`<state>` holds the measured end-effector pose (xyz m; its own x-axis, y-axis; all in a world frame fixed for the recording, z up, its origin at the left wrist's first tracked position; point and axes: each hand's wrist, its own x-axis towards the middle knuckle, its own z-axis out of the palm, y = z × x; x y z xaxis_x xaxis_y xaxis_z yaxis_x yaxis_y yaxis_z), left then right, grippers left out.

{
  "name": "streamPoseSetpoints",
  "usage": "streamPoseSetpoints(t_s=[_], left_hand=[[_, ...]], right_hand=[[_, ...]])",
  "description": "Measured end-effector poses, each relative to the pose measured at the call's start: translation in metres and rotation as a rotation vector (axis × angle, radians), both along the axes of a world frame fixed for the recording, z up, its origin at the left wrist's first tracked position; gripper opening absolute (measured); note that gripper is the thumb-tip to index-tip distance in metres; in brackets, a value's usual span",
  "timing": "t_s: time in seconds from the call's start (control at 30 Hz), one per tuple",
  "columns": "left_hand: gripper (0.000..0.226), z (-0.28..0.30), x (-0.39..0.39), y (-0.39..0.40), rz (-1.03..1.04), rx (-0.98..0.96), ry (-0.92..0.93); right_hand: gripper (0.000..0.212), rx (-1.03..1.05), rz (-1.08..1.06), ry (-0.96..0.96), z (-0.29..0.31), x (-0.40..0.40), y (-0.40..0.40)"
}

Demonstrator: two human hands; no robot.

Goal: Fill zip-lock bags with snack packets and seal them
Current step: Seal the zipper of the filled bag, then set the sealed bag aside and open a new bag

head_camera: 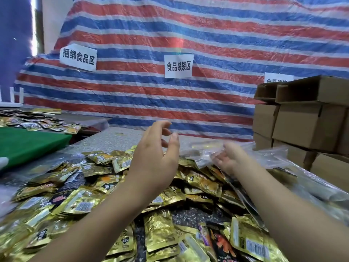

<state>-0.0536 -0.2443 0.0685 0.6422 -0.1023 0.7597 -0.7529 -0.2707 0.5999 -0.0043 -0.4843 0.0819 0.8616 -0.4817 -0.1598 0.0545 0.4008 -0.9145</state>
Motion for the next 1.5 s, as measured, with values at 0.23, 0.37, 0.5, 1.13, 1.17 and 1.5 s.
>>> streamPoseSetpoints(t_s=[0.23,0.37,0.5,1.13,1.17,1.5], left_hand=[[0.027,-0.007,0.004,-0.001,0.000,0.078,0.027],[0.020,-0.010,0.008,-0.002,0.004,0.110,0.018],[0.016,-0.012,0.009,-0.001,0.004,0.145,-0.005],[0.053,-0.027,0.024,0.000,0.224,0.601,0.026],[0.051,-0.026,0.025,0.000,0.232,0.629,0.024],[0.034,-0.025,0.044,0.095,0.423,0.630,0.200]], right_hand=[[0.030,-0.161,0.001,0.118,-0.030,0.009,-0.007],[0.020,-0.372,0.006,0.184,-0.027,0.009,0.004],[0.026,-0.620,0.005,0.126,-0.028,-0.009,0.022],[0.054,-1.158,0.187,-0.258,-0.030,-0.092,0.095],[0.055,-1.127,0.207,-0.249,-0.029,-0.093,0.095],[0.018,-1.083,0.353,-0.133,-0.023,-0.100,0.100]])
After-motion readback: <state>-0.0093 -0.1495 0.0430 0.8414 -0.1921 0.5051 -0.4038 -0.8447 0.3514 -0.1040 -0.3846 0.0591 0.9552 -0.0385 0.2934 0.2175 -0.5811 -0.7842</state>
